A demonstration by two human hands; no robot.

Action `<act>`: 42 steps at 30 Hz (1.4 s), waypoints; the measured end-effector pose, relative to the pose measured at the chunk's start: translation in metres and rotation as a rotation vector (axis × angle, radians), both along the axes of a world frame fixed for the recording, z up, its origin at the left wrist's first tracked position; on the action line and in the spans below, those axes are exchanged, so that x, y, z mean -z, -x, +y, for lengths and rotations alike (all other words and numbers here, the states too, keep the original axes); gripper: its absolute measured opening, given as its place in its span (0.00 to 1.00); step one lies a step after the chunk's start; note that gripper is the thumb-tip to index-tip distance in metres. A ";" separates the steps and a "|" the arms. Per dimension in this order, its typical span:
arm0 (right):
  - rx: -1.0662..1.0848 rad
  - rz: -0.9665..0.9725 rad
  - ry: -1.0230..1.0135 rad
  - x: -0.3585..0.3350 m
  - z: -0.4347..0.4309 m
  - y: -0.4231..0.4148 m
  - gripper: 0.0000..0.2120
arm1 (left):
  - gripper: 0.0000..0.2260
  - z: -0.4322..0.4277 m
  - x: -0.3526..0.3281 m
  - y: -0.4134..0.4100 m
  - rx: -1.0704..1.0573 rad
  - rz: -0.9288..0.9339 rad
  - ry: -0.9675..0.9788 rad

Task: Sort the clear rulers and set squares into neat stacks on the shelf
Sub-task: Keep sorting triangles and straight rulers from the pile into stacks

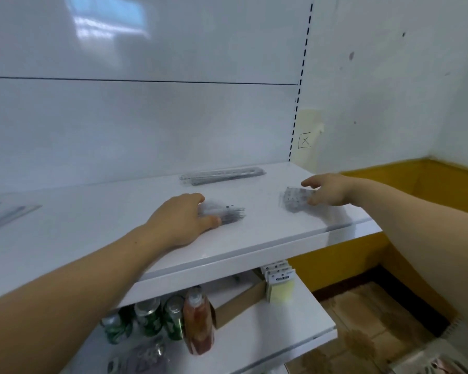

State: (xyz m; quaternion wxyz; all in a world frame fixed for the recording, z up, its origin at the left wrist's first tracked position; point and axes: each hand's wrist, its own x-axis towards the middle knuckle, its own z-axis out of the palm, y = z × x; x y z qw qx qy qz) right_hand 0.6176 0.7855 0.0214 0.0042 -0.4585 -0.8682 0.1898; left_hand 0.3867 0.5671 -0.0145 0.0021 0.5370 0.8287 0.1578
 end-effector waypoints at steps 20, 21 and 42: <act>-0.716 0.172 -0.235 -0.027 -0.187 0.213 0.30 | 0.34 -0.187 -0.022 0.068 -0.426 -0.113 0.024; -0.747 0.183 -0.246 -0.028 -0.205 0.227 0.31 | 0.34 -0.208 -0.022 0.077 -0.460 -0.122 0.019; -0.801 0.083 -0.199 0.001 -0.461 0.472 0.31 | 0.30 -0.490 -0.019 0.279 -0.793 -0.087 0.057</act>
